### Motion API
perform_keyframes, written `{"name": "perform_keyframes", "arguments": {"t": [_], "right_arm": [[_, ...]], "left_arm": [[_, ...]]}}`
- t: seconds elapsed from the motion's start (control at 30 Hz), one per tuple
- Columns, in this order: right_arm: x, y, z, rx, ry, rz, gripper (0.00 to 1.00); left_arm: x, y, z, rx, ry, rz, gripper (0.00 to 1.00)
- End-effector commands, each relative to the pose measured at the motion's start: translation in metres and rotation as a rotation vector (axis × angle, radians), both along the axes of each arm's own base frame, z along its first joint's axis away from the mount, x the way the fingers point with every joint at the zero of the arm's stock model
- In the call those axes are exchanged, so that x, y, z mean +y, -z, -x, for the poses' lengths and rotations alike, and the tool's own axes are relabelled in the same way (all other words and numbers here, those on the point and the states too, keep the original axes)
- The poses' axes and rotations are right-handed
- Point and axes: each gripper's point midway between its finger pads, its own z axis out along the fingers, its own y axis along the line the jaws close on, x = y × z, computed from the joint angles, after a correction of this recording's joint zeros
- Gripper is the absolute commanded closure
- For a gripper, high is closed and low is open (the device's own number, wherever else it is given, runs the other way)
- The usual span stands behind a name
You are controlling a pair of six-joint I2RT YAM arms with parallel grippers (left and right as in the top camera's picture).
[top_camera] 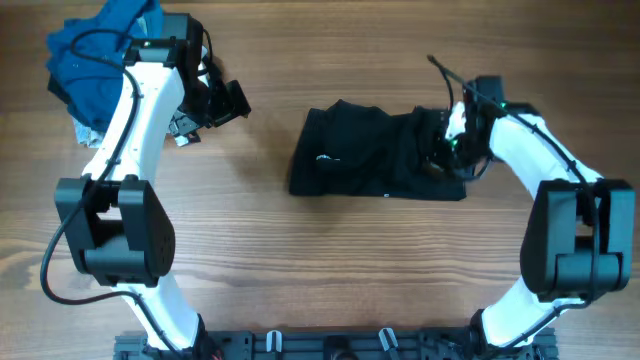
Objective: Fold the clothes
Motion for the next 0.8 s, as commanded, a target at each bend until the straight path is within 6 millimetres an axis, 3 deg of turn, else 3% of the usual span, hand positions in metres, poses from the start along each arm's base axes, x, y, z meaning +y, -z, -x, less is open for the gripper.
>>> {"name": "perform_keyframes", "arguments": {"t": [0.0,0.13,0.33,0.4,0.57,0.77], "right_arm": [[0.010,0.011,0.018,0.058,-0.011,-0.033,0.96],[0.001,-0.001,0.002,0.022,0.056,0.003,0.96],[0.002,-0.077,-0.044,-0.204,0.078,-0.017,0.90],[0.003,-0.083,-0.051,-0.236,0.077,-0.026,0.87],[0.006,-0.067,-0.063,-0.246,0.079,-0.032,0.85],[0.013,-0.022,-0.078,-0.194,0.102,-0.079,0.85]], "left_arm": [[0.001,-0.004,-0.003,-0.011,-0.008,0.014,0.00],[0.001,-0.004,-0.003,-0.011,-0.007,0.014,0.00],[0.001,-0.004,-0.003,-0.012,-0.008,0.014,0.00],[0.001,-0.004,-0.003,-0.012,-0.008,0.014,0.00],[0.001,-0.004,-0.003,-0.012,-0.008,0.014,0.00],[0.001,-0.004,-0.002,-0.008,-0.007,0.014,0.00]]}}
